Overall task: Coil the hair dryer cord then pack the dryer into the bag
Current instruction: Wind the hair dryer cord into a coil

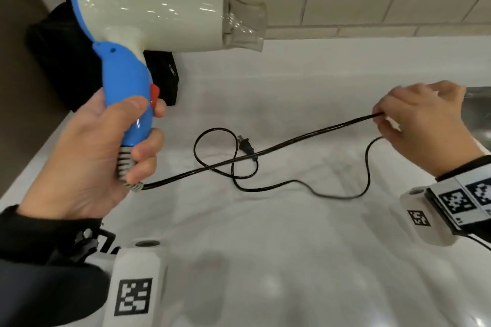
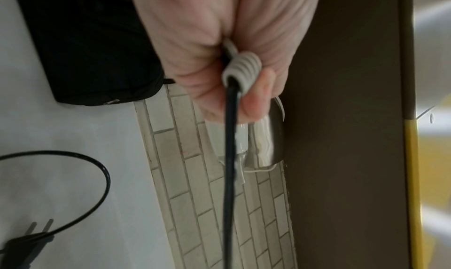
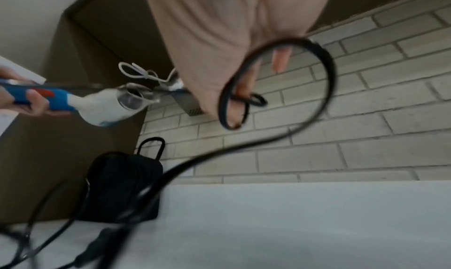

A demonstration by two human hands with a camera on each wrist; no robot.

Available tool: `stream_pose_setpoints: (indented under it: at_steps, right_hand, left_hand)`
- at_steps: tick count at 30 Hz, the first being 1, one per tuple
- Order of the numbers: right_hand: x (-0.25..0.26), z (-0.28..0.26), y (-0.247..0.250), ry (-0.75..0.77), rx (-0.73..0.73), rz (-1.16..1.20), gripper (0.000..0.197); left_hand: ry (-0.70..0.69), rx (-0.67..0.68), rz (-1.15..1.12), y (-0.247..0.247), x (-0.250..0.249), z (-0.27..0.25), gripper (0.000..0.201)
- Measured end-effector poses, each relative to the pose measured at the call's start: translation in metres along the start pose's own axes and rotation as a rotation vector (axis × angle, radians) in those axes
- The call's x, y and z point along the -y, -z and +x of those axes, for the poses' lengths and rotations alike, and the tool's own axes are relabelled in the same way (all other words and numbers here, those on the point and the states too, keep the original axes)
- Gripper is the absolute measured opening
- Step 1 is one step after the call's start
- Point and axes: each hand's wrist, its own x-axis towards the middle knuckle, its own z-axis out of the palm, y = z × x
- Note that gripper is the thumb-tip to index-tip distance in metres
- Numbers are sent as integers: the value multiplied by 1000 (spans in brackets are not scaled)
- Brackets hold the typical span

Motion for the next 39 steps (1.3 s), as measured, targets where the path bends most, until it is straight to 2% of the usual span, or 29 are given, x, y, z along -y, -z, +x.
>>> stream_pose_setpoints:
  at_steps: [1,3,5,6,9,11,13,14,19,22,24,26,28,30,33,34,36,37,39]
  right_hand:
    - [-3,-1,-2,-26,-45,13,8]
    - [-9,-3,-5,-76,-97,147,13]
    - [-9,-7,-9,-73,-133,411,22]
    - [-6,-8,-9,-98,-131,602,25]
    - [-2,-6,-2,-386,-132,1330,38]
    - [-10,-8,4,-569,-145,1505,48]
    - [-16,-14,9,-650,-56,1495,35]
    - [-15,-19,9,-639,16,1453,29]
    - [24,-41,-1,-278,464,1104,12]
    - [60,-45,-9,122,663,901,57]
    - [83,-45,-17,337,805,745,74]
    - [101,-50,-28,542,827,605,74]
    - [109,-50,-30,614,858,573,48]
    - [95,-41,-31,482,921,597,24]
    - [47,-24,-30,259,823,504,12]
    - [33,-21,-26,221,807,503,12]
    - [23,-26,-17,209,844,512,41]
    - [29,-33,-18,277,824,549,54]
    - [54,-52,-21,496,704,592,65]
  left_hand:
    - [25,-1,-17,4,-2,-1,11]
    - [35,8,6,14,-3,-4,32]
    - [18,-29,15,20,2,-5,9]
    - [9,-44,30,23,8,-4,12]
    - [49,-77,58,26,23,-5,25]
    - [105,-111,81,35,35,-6,25]
    - [156,-157,86,46,50,-7,22]
    - [178,-173,80,52,57,-9,21]
    - [244,-209,34,61,74,-11,21]
    - [252,-208,51,60,77,-9,20]
    - [254,-205,65,60,78,-9,19]
    - [249,-200,77,61,80,-8,18]
    - [246,-192,101,64,83,-7,17]
    - [254,-184,145,69,87,-8,15]
    - [294,-184,163,78,94,-10,11]
    - [303,-186,157,80,95,-9,10]
    - [308,-183,142,81,96,-8,9]
    - [307,-179,136,80,97,-6,9]
    - [304,-163,140,75,98,-1,9]
